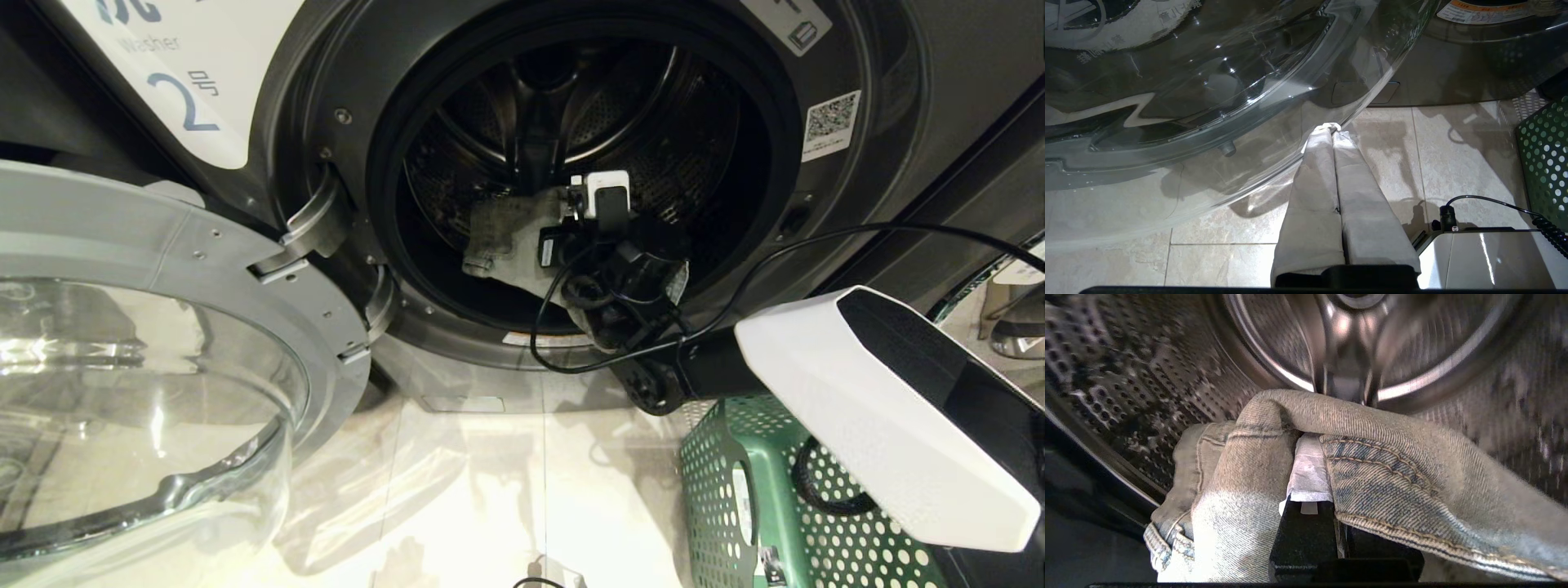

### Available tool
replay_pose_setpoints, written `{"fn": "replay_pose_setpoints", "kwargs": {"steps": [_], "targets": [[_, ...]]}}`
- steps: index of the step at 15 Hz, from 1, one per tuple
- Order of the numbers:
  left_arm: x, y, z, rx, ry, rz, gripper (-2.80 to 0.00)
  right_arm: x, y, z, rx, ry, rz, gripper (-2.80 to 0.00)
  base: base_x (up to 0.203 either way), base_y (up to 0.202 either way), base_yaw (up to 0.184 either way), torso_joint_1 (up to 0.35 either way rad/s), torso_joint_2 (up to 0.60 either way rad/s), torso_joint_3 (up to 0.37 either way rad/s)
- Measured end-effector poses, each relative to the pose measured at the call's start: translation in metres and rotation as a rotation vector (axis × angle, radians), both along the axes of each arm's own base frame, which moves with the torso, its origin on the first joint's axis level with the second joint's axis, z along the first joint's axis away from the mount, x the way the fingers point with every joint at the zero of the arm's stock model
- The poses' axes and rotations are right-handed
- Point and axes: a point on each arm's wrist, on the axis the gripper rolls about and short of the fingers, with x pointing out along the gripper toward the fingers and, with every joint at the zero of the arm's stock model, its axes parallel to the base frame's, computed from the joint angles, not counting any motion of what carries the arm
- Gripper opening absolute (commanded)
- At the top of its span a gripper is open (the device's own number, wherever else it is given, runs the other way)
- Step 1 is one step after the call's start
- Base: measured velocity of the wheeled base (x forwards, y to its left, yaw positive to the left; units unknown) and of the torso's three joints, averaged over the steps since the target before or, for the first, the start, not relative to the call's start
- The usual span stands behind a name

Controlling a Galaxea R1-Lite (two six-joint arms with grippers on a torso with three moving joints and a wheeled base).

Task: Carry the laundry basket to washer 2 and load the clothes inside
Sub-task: Place the clothes into the washing machine

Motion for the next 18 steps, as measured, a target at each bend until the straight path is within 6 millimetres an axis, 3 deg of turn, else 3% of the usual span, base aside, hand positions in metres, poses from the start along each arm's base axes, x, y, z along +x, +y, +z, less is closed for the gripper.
{"fn": "replay_pose_setpoints", "kwargs": {"steps": [8,18], "targets": [[0.000,0.000,0.000,0.000,0.000,0.000,-2.80,0.004,0.005,0.028,-0.127,-0.258,-0.048,-2.80,0.000,0.000,0.000,0.000,0.00,0.000],[0.000,0.000,0.000,0.000,0.000,0.000,-2.80,0.006,-0.008,0.031,-0.127,-0.376,-0.109,-2.80,0.000,0.000,0.000,0.000,0.00,0.000]]}}
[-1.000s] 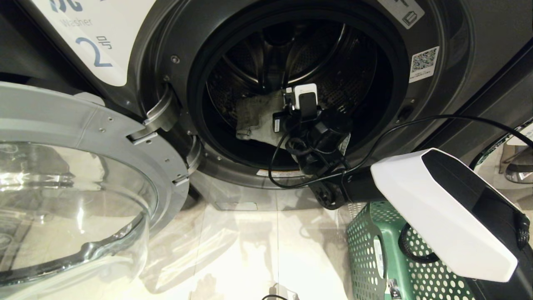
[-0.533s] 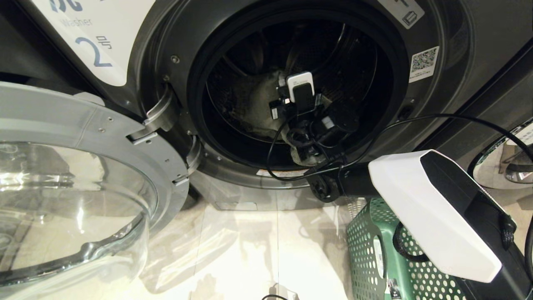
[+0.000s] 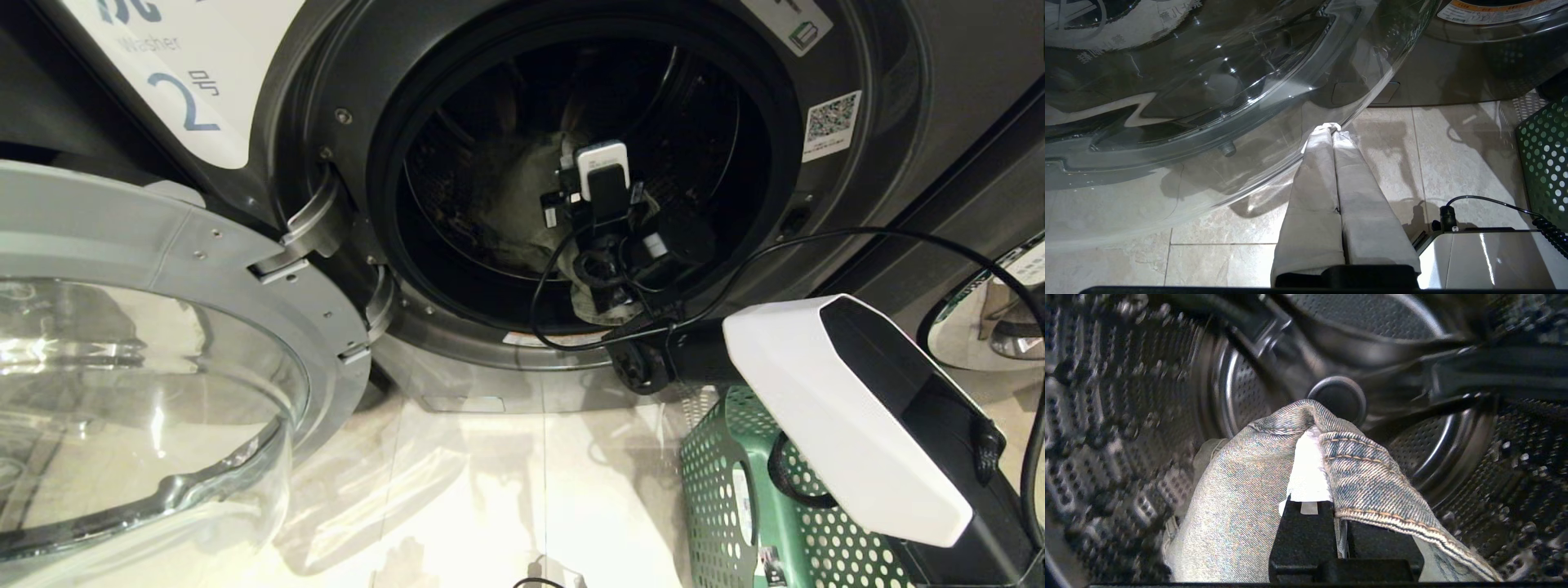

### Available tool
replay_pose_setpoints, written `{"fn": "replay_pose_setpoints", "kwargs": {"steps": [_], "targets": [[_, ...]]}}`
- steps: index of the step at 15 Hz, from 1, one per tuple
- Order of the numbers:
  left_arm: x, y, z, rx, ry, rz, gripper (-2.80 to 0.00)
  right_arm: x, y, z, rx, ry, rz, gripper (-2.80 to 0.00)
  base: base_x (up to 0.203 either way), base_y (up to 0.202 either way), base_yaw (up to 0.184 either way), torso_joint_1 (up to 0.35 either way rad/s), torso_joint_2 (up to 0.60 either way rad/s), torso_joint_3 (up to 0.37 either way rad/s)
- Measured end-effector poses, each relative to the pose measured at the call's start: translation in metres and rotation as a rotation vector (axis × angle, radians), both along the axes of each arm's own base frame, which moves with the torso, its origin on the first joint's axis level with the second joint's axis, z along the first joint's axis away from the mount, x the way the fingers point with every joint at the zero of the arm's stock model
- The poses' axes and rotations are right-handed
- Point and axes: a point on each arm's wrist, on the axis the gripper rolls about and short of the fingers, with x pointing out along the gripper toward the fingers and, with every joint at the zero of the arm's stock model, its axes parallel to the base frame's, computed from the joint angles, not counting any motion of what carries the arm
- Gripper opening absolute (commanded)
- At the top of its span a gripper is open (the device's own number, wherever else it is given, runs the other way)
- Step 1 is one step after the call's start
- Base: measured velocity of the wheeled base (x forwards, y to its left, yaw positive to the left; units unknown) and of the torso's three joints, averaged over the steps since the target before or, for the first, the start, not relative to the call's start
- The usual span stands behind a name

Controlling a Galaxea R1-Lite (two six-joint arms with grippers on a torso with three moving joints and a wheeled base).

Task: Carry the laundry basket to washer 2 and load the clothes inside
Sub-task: Place the clothes into the washing machine

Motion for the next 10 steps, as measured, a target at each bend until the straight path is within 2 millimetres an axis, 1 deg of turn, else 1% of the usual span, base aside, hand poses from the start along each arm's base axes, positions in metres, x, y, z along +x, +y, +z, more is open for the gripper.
{"fn": "replay_pose_setpoints", "kwargs": {"steps": [2,5,6,10], "targets": [[0.000,0.000,0.000,0.000,0.000,0.000,-2.80,0.001,-0.005,-0.001,0.021,-0.025,-0.011,-2.80,0.000,0.000,0.000,0.000,0.00,0.000],[0.000,0.000,0.000,0.000,0.000,0.000,-2.80,0.003,-0.006,-0.010,0.003,0.000,-0.012,-2.80,0.000,0.000,0.000,0.000,0.00,0.000],[0.000,0.000,0.000,0.000,0.000,0.000,-2.80,0.003,-0.006,-0.013,-0.007,0.011,-0.010,0.00,0.000,0.000,0.000,0.000,0.00,0.000],[0.000,0.000,0.000,0.000,0.000,0.000,-2.80,0.003,-0.007,-0.014,-0.021,0.067,-0.010,0.00,0.000,0.000,0.000,0.000,0.00,0.000]]}}
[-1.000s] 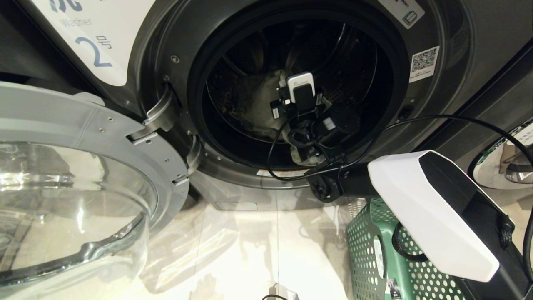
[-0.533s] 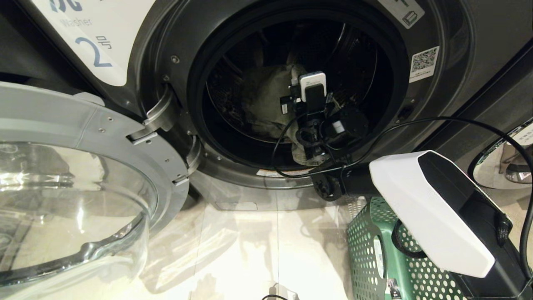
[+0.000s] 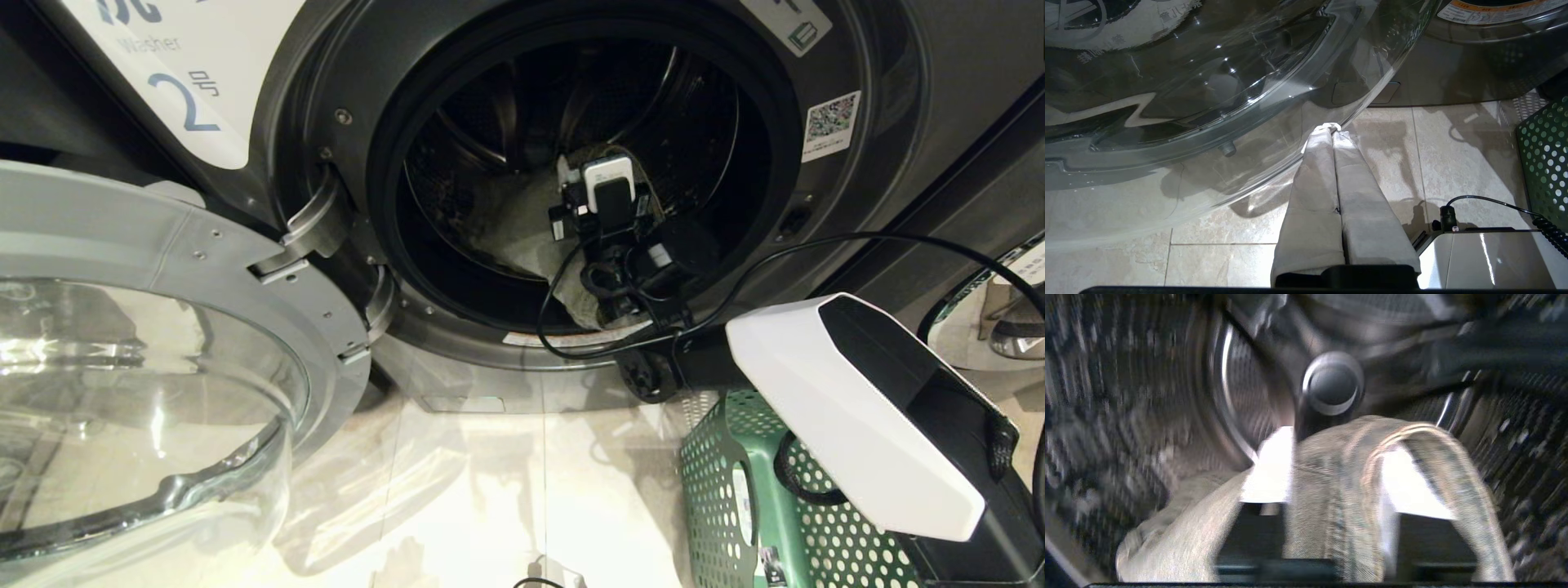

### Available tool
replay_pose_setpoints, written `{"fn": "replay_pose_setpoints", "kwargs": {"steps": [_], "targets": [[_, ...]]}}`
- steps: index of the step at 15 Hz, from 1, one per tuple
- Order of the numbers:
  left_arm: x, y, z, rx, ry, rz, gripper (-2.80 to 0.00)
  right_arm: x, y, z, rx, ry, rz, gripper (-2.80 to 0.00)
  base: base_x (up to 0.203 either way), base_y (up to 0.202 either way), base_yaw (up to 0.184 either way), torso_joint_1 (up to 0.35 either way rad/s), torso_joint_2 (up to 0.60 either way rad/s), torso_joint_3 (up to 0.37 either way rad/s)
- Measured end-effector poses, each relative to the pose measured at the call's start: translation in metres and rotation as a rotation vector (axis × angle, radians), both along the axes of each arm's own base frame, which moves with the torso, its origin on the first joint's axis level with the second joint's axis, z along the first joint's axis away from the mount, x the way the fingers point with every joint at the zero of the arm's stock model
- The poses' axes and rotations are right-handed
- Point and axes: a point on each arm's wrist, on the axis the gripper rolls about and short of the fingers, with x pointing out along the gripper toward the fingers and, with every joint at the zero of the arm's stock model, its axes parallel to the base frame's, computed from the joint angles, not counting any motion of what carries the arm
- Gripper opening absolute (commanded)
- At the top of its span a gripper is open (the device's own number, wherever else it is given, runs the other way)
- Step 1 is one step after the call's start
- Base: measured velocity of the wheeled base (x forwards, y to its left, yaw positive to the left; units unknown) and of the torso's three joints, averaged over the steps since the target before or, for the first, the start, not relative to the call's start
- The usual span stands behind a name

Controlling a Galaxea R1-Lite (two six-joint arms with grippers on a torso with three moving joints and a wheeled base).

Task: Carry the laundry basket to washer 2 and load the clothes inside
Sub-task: Place the clothes into the washing machine

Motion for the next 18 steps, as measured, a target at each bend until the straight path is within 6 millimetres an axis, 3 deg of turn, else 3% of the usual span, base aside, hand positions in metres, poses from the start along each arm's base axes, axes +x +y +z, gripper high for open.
{"fn": "replay_pose_setpoints", "kwargs": {"steps": [7,11,14,18], "targets": [[0.000,0.000,0.000,0.000,0.000,0.000,-2.80,0.006,0.001,-0.001,-0.047,0.098,-0.001,0.00,0.000,0.000,0.000,0.000,0.00,0.000],[0.000,0.000,0.000,0.000,0.000,0.000,-2.80,0.003,-0.001,-0.030,0.001,0.366,0.069,0.00,0.000,0.000,0.000,0.000,0.00,0.000],[0.000,0.000,0.000,0.000,0.000,0.000,-2.80,-0.007,-0.001,-0.023,0.107,0.507,0.052,0.00,0.000,0.000,0.000,0.000,0.00,0.000],[0.000,0.000,0.000,0.000,0.000,0.000,-2.80,-0.028,0.000,0.000,0.146,0.502,0.066,0.00,0.000,0.000,0.000,0.000,0.00,0.000]]}}
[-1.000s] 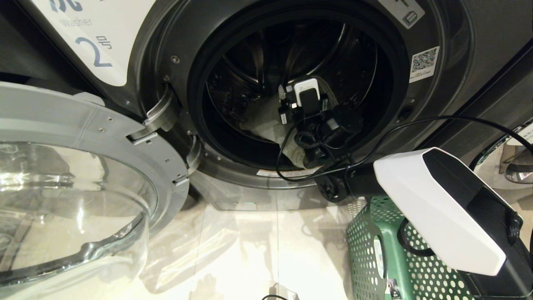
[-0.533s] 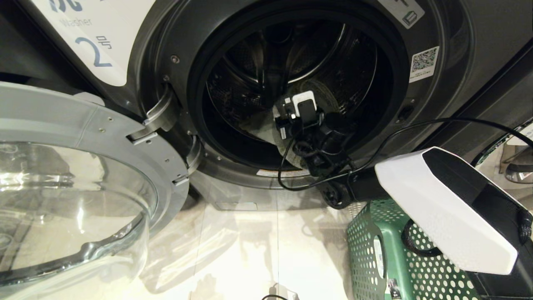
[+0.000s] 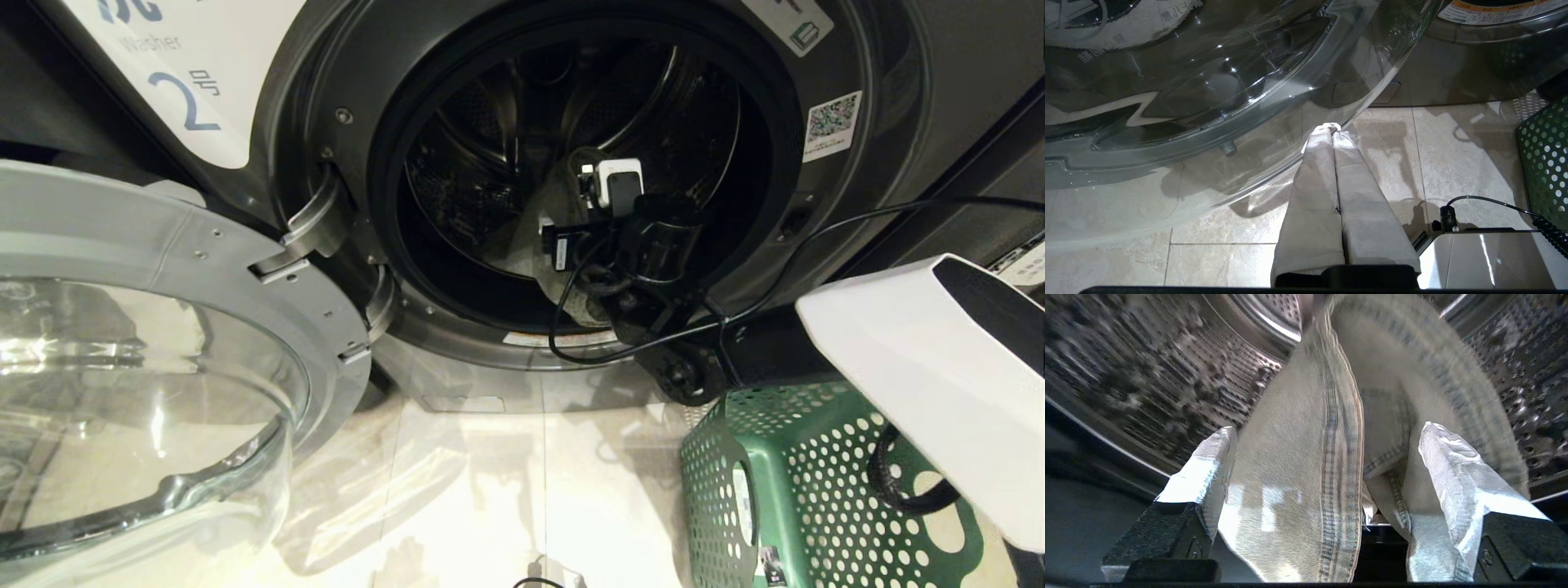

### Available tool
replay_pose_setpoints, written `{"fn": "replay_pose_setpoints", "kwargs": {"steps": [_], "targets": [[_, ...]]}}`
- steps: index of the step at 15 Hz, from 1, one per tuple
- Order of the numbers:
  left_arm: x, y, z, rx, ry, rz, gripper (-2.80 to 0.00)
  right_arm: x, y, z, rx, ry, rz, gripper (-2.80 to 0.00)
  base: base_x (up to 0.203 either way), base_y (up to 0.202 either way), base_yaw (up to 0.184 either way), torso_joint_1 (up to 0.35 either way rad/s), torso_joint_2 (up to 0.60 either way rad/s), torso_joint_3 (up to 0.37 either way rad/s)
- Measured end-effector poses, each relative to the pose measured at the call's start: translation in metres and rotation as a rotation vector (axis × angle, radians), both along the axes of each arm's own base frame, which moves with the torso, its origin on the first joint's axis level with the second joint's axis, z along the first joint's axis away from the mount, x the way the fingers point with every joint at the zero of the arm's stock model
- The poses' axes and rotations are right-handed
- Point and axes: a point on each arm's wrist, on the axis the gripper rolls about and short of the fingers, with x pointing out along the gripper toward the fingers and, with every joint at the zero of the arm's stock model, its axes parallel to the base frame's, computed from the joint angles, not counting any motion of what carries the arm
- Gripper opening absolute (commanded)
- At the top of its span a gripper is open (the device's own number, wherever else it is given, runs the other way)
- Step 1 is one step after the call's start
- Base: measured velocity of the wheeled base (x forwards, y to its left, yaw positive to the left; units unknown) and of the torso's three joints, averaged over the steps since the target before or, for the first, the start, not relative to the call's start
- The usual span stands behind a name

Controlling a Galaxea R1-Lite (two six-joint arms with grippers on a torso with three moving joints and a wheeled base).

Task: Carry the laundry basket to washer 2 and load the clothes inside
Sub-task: Place the clothes into the washing machine

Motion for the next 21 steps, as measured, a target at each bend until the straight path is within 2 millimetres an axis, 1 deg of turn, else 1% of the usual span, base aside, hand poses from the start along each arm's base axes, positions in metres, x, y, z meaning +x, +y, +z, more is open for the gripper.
{"fn": "replay_pose_setpoints", "kwargs": {"steps": [2,3,7,8,10,12,14,18,21], "targets": [[0.000,0.000,0.000,0.000,0.000,0.000,-2.80,-0.016,0.006,0.007,0.000,0.001,0.030,0.00,0.000,0.000,0.000,0.000,0.00,0.000],[0.000,0.000,0.000,0.000,0.000,0.001,-2.80,-0.023,0.009,0.007,-0.007,0.011,0.045,0.00,0.000,0.000,0.000,0.000,0.00,0.000],[0.000,0.000,0.000,0.000,0.000,0.000,-2.80,-0.045,0.013,-0.008,-0.044,0.061,0.080,0.00,0.000,0.000,0.000,0.000,0.00,0.000],[0.000,0.000,0.000,0.000,0.000,0.000,-2.80,-0.047,0.013,-0.010,-0.050,0.068,0.082,0.00,0.000,0.000,0.000,0.000,0.00,0.000],[0.000,0.000,0.000,0.000,0.000,0.000,-2.80,-0.049,0.010,-0.020,-0.075,0.100,0.079,0.00,0.000,0.000,0.000,0.000,0.00,0.000],[0.000,0.000,0.000,0.000,0.000,0.000,-2.80,-0.050,0.006,-0.034,-0.110,0.144,0.074,0.00,0.000,0.000,0.000,0.000,0.00,0.000],[0.000,0.000,0.000,0.000,0.000,0.000,-2.80,-0.047,0.002,-0.049,-0.144,0.194,0.062,0.00,0.000,0.000,0.000,0.000,0.00,0.000],[0.000,0.000,0.000,0.000,0.000,0.000,-2.80,-0.038,-0.003,-0.063,-0.154,0.276,0.047,0.00,0.000,0.000,0.000,0.000,0.00,0.000],[0.000,0.000,0.000,0.000,-0.001,0.000,-2.80,-0.032,-0.008,-0.069,-0.125,0.359,0.036,0.00,0.000,0.000,0.000,0.000,0.00,0.000]]}}
